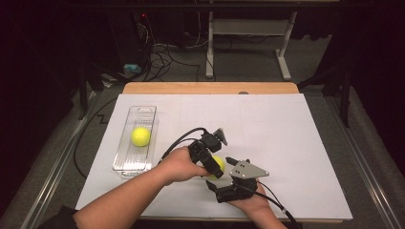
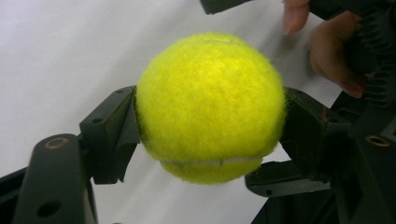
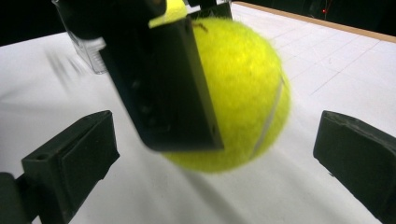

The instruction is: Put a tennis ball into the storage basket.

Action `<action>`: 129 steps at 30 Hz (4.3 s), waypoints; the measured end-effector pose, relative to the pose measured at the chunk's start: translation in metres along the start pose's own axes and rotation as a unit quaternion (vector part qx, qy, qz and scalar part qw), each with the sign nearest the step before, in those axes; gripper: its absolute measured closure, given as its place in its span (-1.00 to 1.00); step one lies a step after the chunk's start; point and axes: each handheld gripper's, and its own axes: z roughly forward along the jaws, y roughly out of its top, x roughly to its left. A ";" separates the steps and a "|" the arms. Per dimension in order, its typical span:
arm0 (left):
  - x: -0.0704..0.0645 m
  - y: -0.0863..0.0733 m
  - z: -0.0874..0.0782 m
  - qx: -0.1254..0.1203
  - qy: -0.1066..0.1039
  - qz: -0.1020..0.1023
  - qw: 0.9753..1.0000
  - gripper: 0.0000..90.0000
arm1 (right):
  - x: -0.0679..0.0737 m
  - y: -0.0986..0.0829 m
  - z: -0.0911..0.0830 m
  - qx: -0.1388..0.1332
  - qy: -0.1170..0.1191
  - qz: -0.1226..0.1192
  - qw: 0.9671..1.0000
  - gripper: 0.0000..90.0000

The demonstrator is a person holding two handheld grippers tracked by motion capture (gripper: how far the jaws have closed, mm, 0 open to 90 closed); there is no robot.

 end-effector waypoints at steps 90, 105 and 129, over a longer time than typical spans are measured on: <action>0.141 -0.151 -0.071 0.013 0.099 -0.201 0.974 -0.89 | -0.101 -0.053 -0.119 -0.005 -0.174 0.055 0.983 -1.00; 0.106 -0.109 -0.067 -0.031 0.088 -0.156 0.983 -0.98 | -0.101 -0.053 -0.118 -0.006 -0.172 0.053 0.984 -1.00; 0.047 -0.066 0.031 -0.117 0.067 -0.089 0.987 -0.97 | -0.097 -0.052 -0.117 -0.006 -0.164 0.050 0.985 -1.00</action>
